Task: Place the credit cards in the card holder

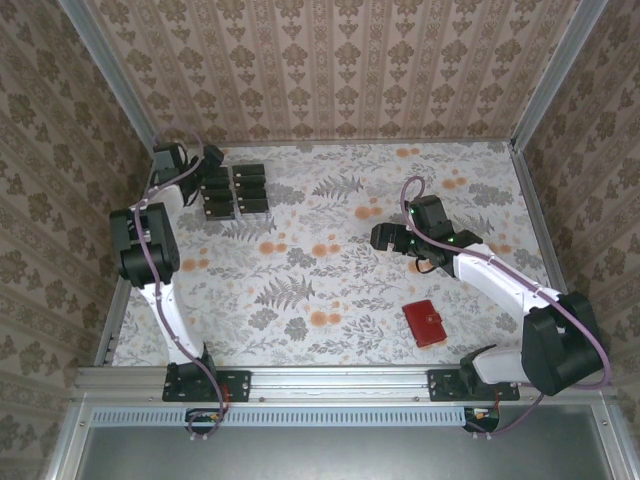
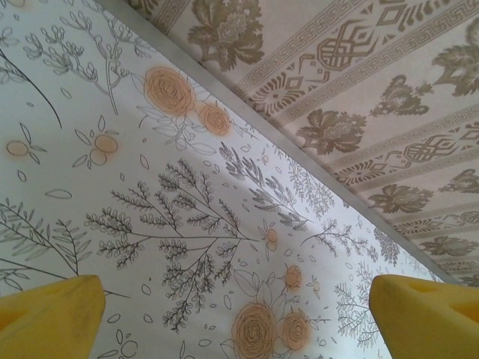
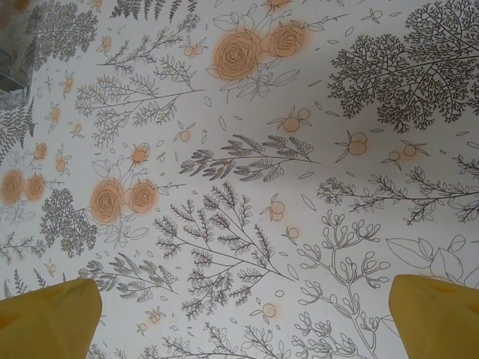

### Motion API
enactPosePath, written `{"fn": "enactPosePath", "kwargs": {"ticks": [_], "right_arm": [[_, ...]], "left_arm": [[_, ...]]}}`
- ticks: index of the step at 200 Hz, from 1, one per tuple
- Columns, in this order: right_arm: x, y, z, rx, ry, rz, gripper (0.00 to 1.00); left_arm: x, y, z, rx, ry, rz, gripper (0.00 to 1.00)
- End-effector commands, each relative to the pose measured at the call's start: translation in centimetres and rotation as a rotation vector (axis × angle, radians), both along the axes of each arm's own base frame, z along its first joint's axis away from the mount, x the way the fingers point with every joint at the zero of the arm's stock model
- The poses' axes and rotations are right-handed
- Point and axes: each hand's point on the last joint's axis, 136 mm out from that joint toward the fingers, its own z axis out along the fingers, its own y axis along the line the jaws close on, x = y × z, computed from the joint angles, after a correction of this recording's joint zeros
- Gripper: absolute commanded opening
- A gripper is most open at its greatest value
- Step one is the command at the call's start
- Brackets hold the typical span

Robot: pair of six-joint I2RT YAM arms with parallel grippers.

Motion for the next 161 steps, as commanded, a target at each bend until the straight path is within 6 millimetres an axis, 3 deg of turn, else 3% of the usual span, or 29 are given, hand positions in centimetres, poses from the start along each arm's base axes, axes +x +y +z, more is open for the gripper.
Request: {"fn": "enactPosePath", "kwargs": {"ticks": [1, 49, 103, 161], "right_arm": [[0.1, -0.3, 0.2, -0.031, -0.005, -0.003, 1.00], [-0.2, -1.1, -0.9, -0.024, 0.015, -0.040, 1.00], [-0.5, -2.2, -1.9, -0.016, 0.039, -0.095, 1.00], [0.1, -2.6, -1.8, -0.013, 0.040, -0.117, 1.00]], "left_arm": [[-0.5, -1.5, 0.8, -0.028, -0.031, -0.013, 1.00], [-1.5, -4.6, 1.7, -0.033, -0.061, -0.053, 1.00], [-2.6, -9.7, 2.7, -0.068, -0.094, -0.115, 1.00], [-5.5, -17.8, 3.9, -0.136, -0.163, -0.186, 1.00]]}}
